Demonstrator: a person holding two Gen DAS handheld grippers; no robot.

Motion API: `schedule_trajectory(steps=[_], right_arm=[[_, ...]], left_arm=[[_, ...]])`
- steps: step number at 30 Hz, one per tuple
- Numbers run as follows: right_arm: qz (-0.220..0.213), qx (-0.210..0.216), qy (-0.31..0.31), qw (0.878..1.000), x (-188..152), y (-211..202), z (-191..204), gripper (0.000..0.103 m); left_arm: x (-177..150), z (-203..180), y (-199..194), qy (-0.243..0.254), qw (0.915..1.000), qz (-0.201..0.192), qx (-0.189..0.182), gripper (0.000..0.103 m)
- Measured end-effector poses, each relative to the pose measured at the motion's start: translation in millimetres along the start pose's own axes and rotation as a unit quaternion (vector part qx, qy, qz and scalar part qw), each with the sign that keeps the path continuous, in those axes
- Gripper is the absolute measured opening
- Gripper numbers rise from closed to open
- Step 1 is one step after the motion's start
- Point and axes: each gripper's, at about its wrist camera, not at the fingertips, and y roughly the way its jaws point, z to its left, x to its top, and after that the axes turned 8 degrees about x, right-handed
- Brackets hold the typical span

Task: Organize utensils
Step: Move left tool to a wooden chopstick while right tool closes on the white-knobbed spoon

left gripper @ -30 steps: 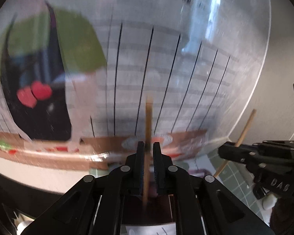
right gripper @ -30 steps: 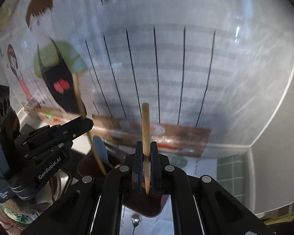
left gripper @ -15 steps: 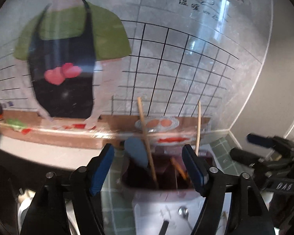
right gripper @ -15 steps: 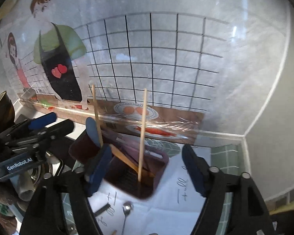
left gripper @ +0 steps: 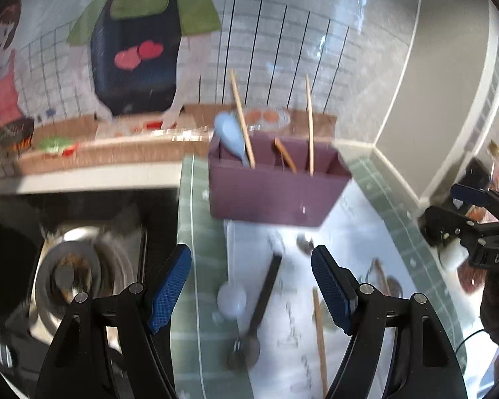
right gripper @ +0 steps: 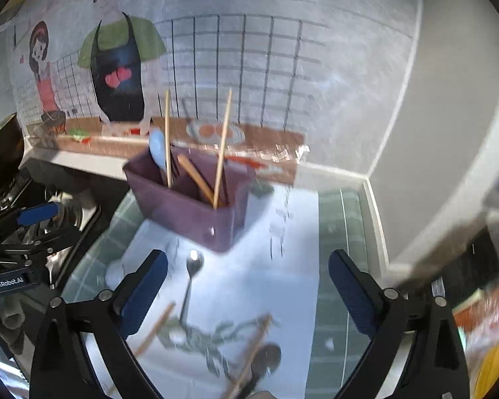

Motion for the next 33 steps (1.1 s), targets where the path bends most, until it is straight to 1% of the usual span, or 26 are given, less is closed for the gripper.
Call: schedule_trajectory(steps=[6,9,11,12,14,15,16,17,18,19,22,27,33], right_arm=[[0.045,-0.008,0.047,0.998,-52,12,-19,0.097],[0.069,-0.006,0.051,0.996,-73,25,-16,0.097],[0.084,0.008,0.049,0.995,-84,35,-6,0.096],[0.089,0.015,0.046,0.995,-88,38,-1,0.094],[0.093,0.030,0.036,0.995,-91,46,11,0.088],[0.097,0.038,0.029,0.994,-92,51,18,0.079],[0.102,0.047,0.023,0.993,-92,56,25,0.068],[0.107,0.056,0.020,0.992,-92,61,28,0.062],[0.112,0.065,0.017,0.991,-92,67,33,0.052],[0.117,0.076,0.013,0.990,-92,74,38,0.046],[0.120,0.087,-0.001,0.989,-91,87,50,0.038],[0.125,0.088,-0.013,0.988,-86,105,62,0.032],[0.137,0.091,-0.019,0.986,-87,115,60,0.024]], left_arm=[[-43,9,-2,-0.019,0.9993,0.033,0.000,0.075],[-59,12,2,-0.027,0.9983,0.052,0.000,0.075],[-66,13,4,-0.033,0.9976,0.062,-0.001,0.075],[-70,14,4,-0.036,0.9972,0.065,0.000,0.075],[-76,14,4,-0.039,0.9966,0.072,-0.001,0.075],[-78,14,3,-0.040,0.9964,0.074,-0.002,0.075],[-81,13,2,-0.039,0.9963,0.077,-0.004,0.075],[-82,13,1,-0.038,0.9962,0.078,-0.003,0.075],[-84,12,0,-0.036,0.9961,0.080,-0.002,0.075],[-86,13,-1,-0.036,0.9961,0.081,-0.001,0.075],[-90,16,-3,-0.039,0.9954,0.088,0.002,0.075],[-95,23,-5,-0.046,0.9943,0.096,0.010,0.075],[-93,15,2,-0.040,0.9936,0.105,0.001,0.075]])
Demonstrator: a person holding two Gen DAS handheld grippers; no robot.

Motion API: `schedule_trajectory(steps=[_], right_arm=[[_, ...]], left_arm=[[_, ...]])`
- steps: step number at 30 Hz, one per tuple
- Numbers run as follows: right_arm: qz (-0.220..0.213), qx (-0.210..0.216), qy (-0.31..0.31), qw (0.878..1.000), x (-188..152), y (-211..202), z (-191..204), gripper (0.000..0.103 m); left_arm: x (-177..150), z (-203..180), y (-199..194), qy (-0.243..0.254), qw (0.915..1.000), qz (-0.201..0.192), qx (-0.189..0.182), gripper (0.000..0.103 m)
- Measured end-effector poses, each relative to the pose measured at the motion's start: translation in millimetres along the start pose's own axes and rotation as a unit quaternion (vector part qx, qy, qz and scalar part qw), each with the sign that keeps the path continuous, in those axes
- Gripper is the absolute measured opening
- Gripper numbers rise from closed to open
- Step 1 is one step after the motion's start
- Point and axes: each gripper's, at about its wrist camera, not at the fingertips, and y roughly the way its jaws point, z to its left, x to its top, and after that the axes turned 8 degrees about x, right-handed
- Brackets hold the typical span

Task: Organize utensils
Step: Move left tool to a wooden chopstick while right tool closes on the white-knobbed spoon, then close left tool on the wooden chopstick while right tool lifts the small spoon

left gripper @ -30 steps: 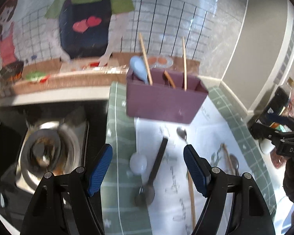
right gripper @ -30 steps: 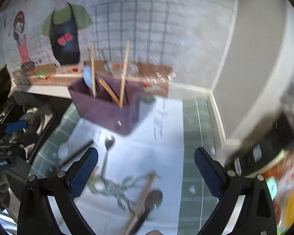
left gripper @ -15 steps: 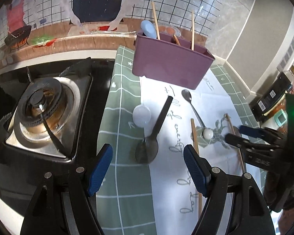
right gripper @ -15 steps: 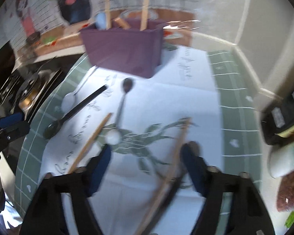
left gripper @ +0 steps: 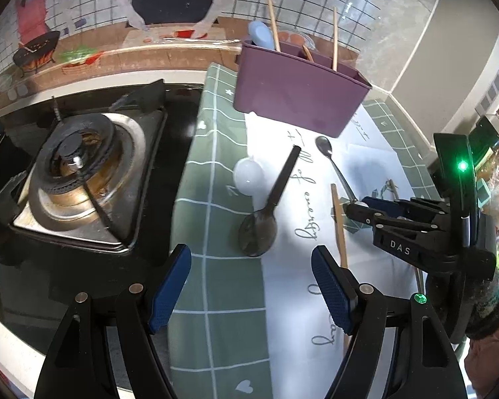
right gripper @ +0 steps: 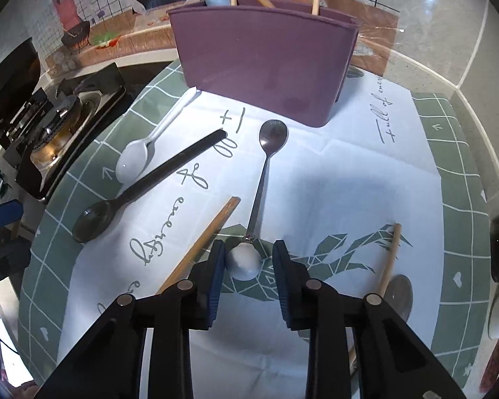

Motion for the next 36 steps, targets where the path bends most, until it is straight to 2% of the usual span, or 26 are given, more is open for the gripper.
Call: schedule_trajectory(steps=[1,5,8,10,13,18,23,27,28,32,36], right_arm=[[-0.001,0.001,0.000,1.000,0,-1,-1,0.021],[-0.011,0.002,-0.001,1.000,-2,-15,-4,0.020],[-0.026,-0.005,0.003,1.000,-5,-33,-7,0.020],[-0.040,-0.015,0.000,0.999,-7,-49,-9,0.020],[-0.050,-0.032,-0.002,0.998,-8,-72,-13,0.020],[-0.075,-0.041,0.022,0.996,-10,-106,-33,0.020],[-0.099,-0.039,0.039,0.994,-12,-130,-41,0.020],[-0.113,-0.034,0.041,0.992,-12,-142,-43,0.020],[-0.116,-0.034,0.042,0.992,-12,-145,-43,0.020],[-0.118,-0.033,0.049,0.991,-12,-148,-45,0.020],[-0.117,-0.032,0.053,0.991,-12,-151,-45,0.020]], left_arm=[[1,-4,2,0.003,1.0000,0.004,-0.006,0.075],[5,-23,13,0.025,0.9993,0.014,-0.025,0.075],[10,-40,25,0.048,0.9977,0.025,-0.041,0.069],[13,-52,34,0.064,0.9962,0.035,-0.048,0.050],[23,-68,49,0.086,0.9926,0.057,-0.065,0.036],[39,-98,68,0.128,0.9855,0.088,-0.068,0.035],[47,-118,85,0.150,0.9815,0.108,-0.048,0.034],[52,-128,95,0.161,0.9805,0.109,-0.032,0.028],[52,-128,96,0.162,0.9802,0.109,-0.032,0.022],[53,-129,99,0.168,0.9792,0.108,-0.038,0.008],[46,-125,91,0.168,0.9804,0.090,-0.048,0.006]])
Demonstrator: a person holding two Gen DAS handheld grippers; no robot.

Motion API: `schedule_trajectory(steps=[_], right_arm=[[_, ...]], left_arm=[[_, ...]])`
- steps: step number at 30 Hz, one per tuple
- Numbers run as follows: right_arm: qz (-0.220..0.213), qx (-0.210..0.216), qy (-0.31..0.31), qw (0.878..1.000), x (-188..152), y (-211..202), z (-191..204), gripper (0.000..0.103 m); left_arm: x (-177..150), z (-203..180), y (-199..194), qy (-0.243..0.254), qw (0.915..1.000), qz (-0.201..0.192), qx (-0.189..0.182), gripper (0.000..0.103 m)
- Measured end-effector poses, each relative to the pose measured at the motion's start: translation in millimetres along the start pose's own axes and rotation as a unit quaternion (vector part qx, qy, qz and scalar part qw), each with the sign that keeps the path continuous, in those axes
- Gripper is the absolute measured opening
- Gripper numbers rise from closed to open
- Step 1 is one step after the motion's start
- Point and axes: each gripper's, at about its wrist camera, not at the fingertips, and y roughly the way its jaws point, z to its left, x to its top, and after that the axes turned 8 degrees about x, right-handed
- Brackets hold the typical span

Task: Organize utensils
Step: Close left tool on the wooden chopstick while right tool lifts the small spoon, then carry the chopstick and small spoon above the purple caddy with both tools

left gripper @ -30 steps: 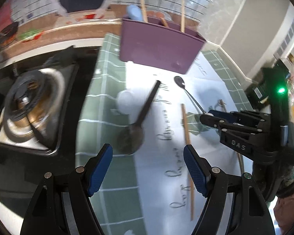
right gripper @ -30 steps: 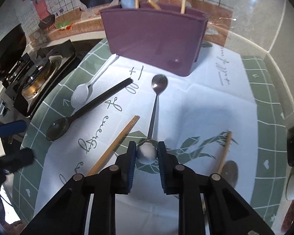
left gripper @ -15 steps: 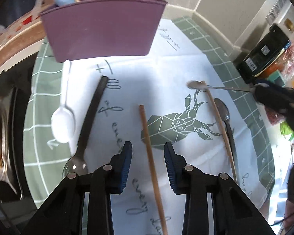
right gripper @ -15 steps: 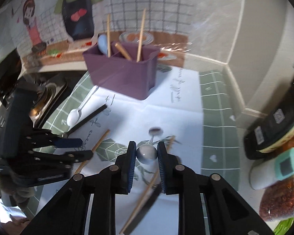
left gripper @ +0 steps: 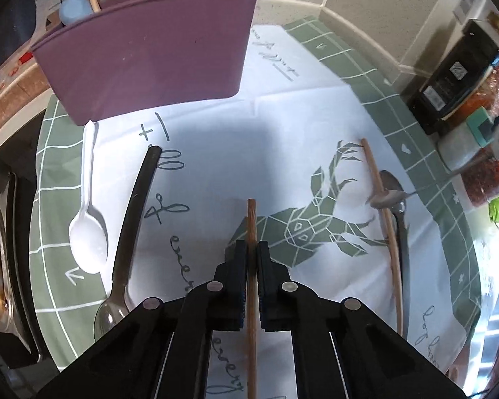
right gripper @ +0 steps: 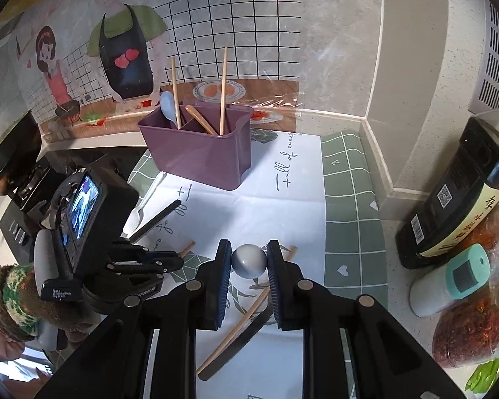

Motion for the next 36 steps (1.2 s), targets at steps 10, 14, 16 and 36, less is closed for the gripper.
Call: schedule_trajectory(steps=[10,14,16,36], right_arm=[[-0.003,0.010,-0.021,1.000,5,-19,23,0.020],[0.000,0.008,-0.034,0.999,7,-23,39,0.020],[-0.002,0.009,-0.037,0.999,8,-25,46,0.020],[-0.096,0.027,-0.086,0.991,89,-114,105,0.020]], left_arm=[[-24,33,-93,-0.064,0.9900,-0.122,-0.029,0.006],[-30,44,-134,-0.081,0.9812,-0.172,-0.035,0.006],[-34,50,-151,-0.088,0.9766,-0.193,-0.034,0.006],[-7,74,-309,-0.059,0.9218,-0.383,0.008,0.006]])
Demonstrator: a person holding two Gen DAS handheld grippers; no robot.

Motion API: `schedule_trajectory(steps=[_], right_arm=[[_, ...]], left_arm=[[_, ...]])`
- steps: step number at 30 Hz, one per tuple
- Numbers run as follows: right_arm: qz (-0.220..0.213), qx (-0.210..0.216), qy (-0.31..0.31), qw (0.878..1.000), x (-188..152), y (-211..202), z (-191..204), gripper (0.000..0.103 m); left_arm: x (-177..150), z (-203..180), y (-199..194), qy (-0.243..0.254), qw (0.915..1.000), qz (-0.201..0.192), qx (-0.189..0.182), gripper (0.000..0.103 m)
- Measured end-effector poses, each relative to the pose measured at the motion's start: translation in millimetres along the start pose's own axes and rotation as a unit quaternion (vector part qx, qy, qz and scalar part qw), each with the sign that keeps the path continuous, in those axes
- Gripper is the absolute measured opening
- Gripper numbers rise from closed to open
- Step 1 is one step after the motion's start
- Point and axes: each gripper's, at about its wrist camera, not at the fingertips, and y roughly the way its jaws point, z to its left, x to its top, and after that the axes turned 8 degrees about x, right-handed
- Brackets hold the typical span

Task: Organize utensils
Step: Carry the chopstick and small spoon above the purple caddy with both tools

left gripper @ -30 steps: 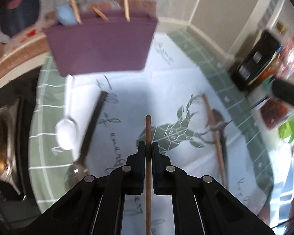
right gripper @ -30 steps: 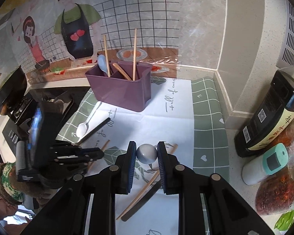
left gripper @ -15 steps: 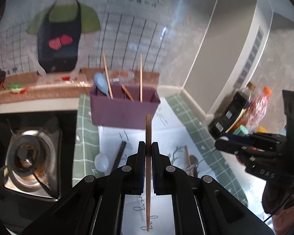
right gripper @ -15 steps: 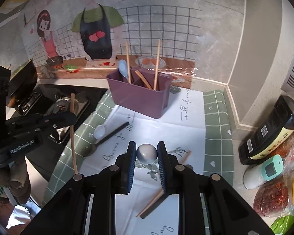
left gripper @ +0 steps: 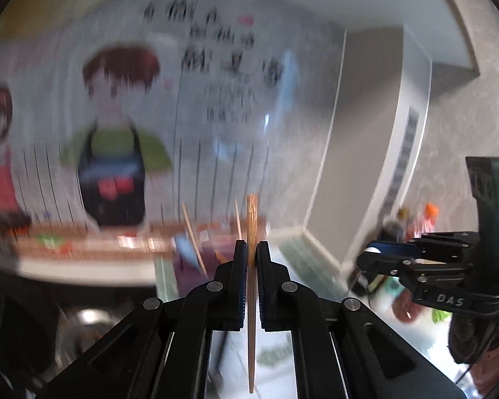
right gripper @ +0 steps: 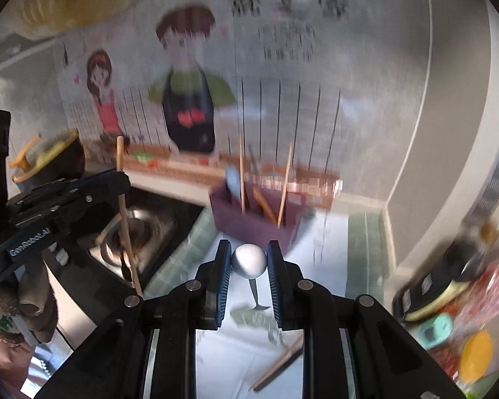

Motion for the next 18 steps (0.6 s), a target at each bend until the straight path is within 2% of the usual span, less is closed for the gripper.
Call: schedule_trajectory(steps=[4,9,14,18], right_arm=[[-0.051,-0.015,-0.021,0.998,48,-25,6,0.020],[-0.085,-0.028,-0.029,0.996,95,-34,6,0.020],[-0.107,-0.051,-0.027,0.993,127,-25,-2,0.020],[-0.096,-0.055,-0.009,0.994,135,4,-24,0.020]], left_arm=[[41,-1,-2,0.014,0.9984,-0.053,0.016,0.006],[83,7,9,0.006,0.9939,-0.105,0.031,0.006],[107,14,35,-0.008,0.9912,-0.126,0.041,0.006],[109,16,70,-0.005,0.9911,-0.119,0.058,0.006]])
